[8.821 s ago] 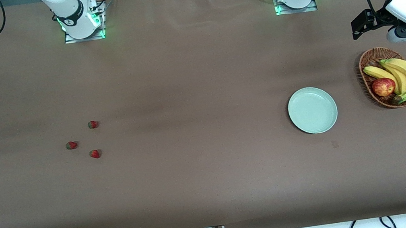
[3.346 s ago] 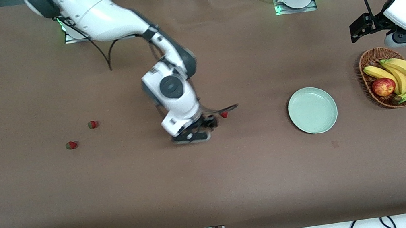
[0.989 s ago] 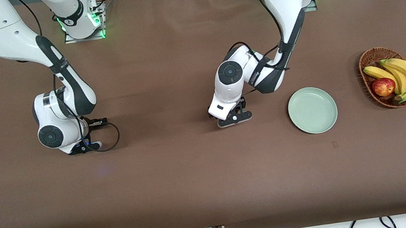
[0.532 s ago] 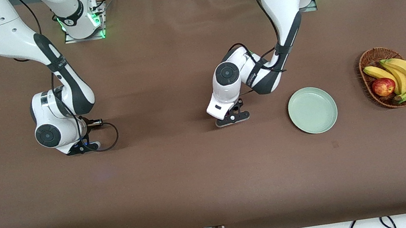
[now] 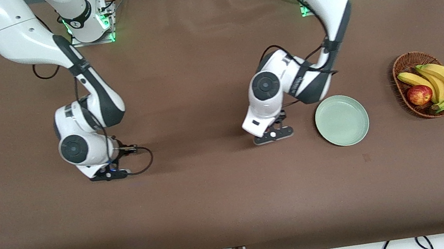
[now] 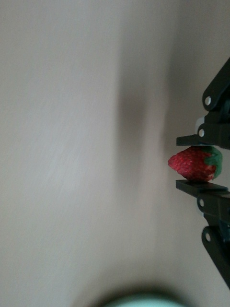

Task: Collect all strawberries into plate
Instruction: 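Carry the strawberry over the plate with the left gripper and release, then set the strawberry mid-table with the right gripper while the left gripper returns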

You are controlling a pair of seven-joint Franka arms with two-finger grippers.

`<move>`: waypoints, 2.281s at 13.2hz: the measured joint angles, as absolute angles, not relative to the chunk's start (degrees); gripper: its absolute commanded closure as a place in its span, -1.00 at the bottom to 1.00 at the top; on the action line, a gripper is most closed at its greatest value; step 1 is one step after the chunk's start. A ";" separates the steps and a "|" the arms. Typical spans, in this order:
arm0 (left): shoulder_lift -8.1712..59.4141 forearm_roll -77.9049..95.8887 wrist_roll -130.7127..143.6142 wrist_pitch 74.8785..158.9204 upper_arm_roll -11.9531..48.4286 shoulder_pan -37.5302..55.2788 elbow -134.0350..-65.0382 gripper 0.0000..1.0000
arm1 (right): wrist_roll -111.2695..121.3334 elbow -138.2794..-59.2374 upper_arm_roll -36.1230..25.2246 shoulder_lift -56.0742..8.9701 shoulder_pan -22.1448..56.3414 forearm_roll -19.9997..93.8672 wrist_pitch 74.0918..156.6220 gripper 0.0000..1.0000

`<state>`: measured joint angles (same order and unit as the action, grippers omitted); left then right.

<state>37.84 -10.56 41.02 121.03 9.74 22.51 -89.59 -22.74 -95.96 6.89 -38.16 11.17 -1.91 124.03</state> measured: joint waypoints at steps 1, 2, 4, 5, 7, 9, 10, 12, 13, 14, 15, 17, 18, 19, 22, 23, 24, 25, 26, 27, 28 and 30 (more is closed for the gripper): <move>36.61 -10.56 37.02 118.72 9.70 20.46 -89.62 0.79 | -25.59 -94.15 7.53 -39.50 12.29 -1.91 124.73 1.00; 35.67 -10.57 32.92 117.07 9.67 18.38 -89.63 0.78 | -28.25 -92.56 8.15 -40.70 13.42 -1.90 125.62 1.00; 34.88 -10.58 25.04 115.74 9.61 14.50 -89.68 0.77 | -34.42 -89.40 9.36 -42.87 16.39 -1.88 128.21 1.00; 34.83 -10.58 21.11 115.65 9.59 12.54 -89.77 0.77 | -38.66 -87.23 9.69 -44.20 18.73 -1.87 129.50 1.00; 34.87 -10.59 15.01 115.65 9.57 9.20 -90.40 0.77 | -47.87 -81.43 9.83 -47.76 24.36 -1.87 131.04 1.00; 34.99 -10.59 10.08 116.09 9.56 6.55 -91.39 0.77 | -54.61 -75.24 9.90 -51.39 29.48 -1.87 133.27 1.00; 35.09 -10.59 8.18 117.48 9.56 5.55 -92.34 0.77 | -56.70 -73.17 10.10 -52.76 31.39 -1.87 135.62 1.00; 35.31 -10.59 6.51 122.78 9.58 4.35 -95.60 0.70 | -59.96 -71.41 11.97 -54.97 33.64 -1.87 141.25 1.00; 35.49 -10.59 6.03 125.31 9.58 3.83 -97.24 0.61 | -61.05 -71.21 12.89 -56.02 34.50 -1.87 143.73 1.00; 35.68 -10.59 5.27 127.09 9.58 3.27 -98.41 -0.15 | -61.72 -71.17 13.38 -57.19 35.55 -1.87 146.06 1.00; 35.76 -10.59 4.61 127.97 9.58 2.73 -99.10 -0.99 | -62.23 -71.13 13.53 -58.55 36.73 -1.87 148.56 1.00; 35.71 -10.59 3.96 128.27 9.64 2.23 -99.27 -1.00 | -62.65 -71.02 13.41 -60.56 38.43 -1.93 153.76 -0.99; 35.60 -10.59 3.94 128.28 9.69 2.21 -99.19 -1.00 | -62.64 -71.01 13.46 -60.93 38.67 -1.93 154.92 -1.00; 35.41 -10.59 3.94 128.28 9.81 2.20 -99.01 -1.00 | -62.60 -70.92 13.47 -60.99 38.73 -1.94 155.47 -1.00; 34.04 -10.59 4.03 128.10 10.45 2.20 -98.73 -1.00 | -61.08 -68.37 13.14 -59.28 36.54 -1.97 150.38 -1.00; 33.52 -10.48 4.09 128.00 10.82 2.23 -98.72 -1.00 | -57.48 -67.75 13.04 -56.81 33.98 -1.96 144.61 -1.00; 33.08 -9.62 4.25 127.97 11.25 2.25 -98.69 -1.00 | -52.03 -67.99 12.95 -53.73 30.69 -1.94 138.76 -1.00; 32.67 -7.55 4.25 127.97 11.67 2.31 -98.64 -1.00 | -45.26 -69.16 12.92 -50.43 26.58 -1.87 133.75 -1.00; 32.45 -5.62 4.44 127.97 12.05 2.57 -98.60 -1.00 | -38.51 -71.14 12.96 -47.56 22.21 -1.75 130.37 -1.00; 32.42 -4.45 6.00 127.97 12.29 3.43 -98.59 -1.00 | -32.15 -73.63 12.98 -45.23 17.90 -1.66 128.34 -1.00; 32.45 -4.17 9.61 127.99 12.44 5.18 -98.59 -1.00 | -26.23 -76.41 13.01 -43.47 13.83 -1.63 127.36 -1.00; 32.68 -4.18 19.08 128.10 12.68 10.48 -98.27 -1.00 | -16.04 -81.83 12.94 -41.17 7.43 -1.63 127.01 -1.00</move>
<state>32.68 -4.18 19.08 128.10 12.68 10.48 -98.27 -16.04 -81.83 12.94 -41.17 7.43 -1.63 127.01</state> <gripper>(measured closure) 0.000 0.000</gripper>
